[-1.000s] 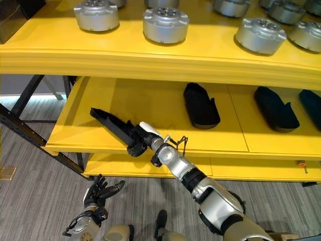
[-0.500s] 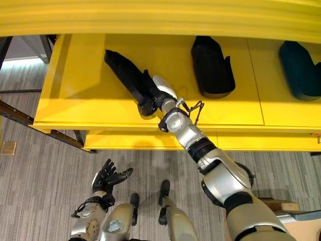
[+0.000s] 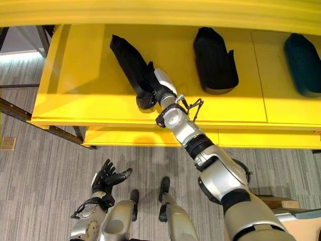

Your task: Move parts from the plastic box to the shelf.

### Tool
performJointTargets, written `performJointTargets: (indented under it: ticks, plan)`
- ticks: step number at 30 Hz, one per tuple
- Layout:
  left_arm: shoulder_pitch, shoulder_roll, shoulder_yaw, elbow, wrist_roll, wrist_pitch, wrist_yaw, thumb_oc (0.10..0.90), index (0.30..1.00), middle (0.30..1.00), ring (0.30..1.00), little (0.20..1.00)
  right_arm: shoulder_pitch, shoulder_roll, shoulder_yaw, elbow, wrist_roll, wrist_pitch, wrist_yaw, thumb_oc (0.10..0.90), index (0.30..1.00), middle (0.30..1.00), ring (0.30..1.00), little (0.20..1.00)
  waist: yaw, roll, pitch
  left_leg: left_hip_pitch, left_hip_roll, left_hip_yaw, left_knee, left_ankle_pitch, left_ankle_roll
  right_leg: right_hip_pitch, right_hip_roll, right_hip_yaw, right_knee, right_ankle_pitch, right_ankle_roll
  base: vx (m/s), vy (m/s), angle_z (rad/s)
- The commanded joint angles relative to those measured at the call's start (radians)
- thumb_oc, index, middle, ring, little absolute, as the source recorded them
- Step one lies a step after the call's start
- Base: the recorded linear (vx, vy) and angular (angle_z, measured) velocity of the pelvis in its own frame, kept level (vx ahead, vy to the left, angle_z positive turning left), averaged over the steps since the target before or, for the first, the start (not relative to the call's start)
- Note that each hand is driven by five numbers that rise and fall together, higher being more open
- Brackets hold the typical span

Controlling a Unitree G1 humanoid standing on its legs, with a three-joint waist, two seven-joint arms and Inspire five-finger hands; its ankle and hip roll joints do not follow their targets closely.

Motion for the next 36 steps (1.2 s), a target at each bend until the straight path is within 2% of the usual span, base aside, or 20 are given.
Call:
performJointTargets:
  ticks: [1,15,26,30,36]
  plan:
    - [0.029,0.02,-0.054,-0.171,-0.015,-0.093,0.015,0.9,1.0,1.0,1.0,1.0,-0.254,0.007,-0.021,-0.004,0.027,-0.083,-0.073,0.4,0.3,0.3,0.3,0.3,0.016,0.054,-0.015,0.065,-0.047,0.063,-0.137,0.261,-0.055,0.012,-0.038,-0.016,0.129,-0.115,-0.01,0.0,0.0,0.0]
    - [0.013,0.029,-0.078,-0.186,-0.028,-0.126,0.05,0.9,1.0,1.0,1.0,1.0,-0.324,0.016,-0.002,0.148,0.049,-0.094,-0.136,0.4,0.3,0.3,0.3,0.3,0.024,0.06,-0.015,0.032,-0.047,0.061,-0.159,0.263,-0.058,-0.02,-0.042,-0.024,0.108,-0.109,-0.008,-0.01,0.009,0.04]
    - [-0.013,0.063,-0.12,-0.19,-0.042,-0.165,0.079,0.9,1.0,1.0,1.0,1.0,-0.353,-0.009,-0.014,0.193,0.057,-0.101,-0.206,0.4,0.3,0.3,0.3,0.3,0.03,0.055,-0.015,-0.004,-0.045,0.058,-0.163,0.263,-0.059,-0.058,-0.05,-0.035,0.105,-0.112,-0.007,-0.01,-0.001,0.01]
    - [-0.038,0.107,-0.157,-0.191,-0.052,-0.184,0.09,0.9,1.0,1.0,1.0,1.0,-0.352,-0.002,-0.041,0.199,0.065,-0.087,-0.224,0.4,0.3,0.3,0.3,0.3,0.036,0.042,-0.015,-0.018,-0.044,0.06,-0.159,0.264,-0.064,-0.074,-0.056,-0.046,0.107,-0.119,-0.007,-0.02,-0.014,0.01]
    - [-0.07,0.167,-0.188,-0.213,-0.048,-0.178,0.092,0.9,1.0,1.0,1.0,1.0,-0.345,0.023,-0.12,0.195,0.103,-0.063,-0.218,0.4,0.3,0.3,0.3,0.3,0.052,0.02,-0.015,-0.026,-0.047,0.067,-0.175,0.264,-0.075,-0.083,-0.064,-0.067,0.097,-0.129,-0.006,-0.03,-0.03,-0.05]
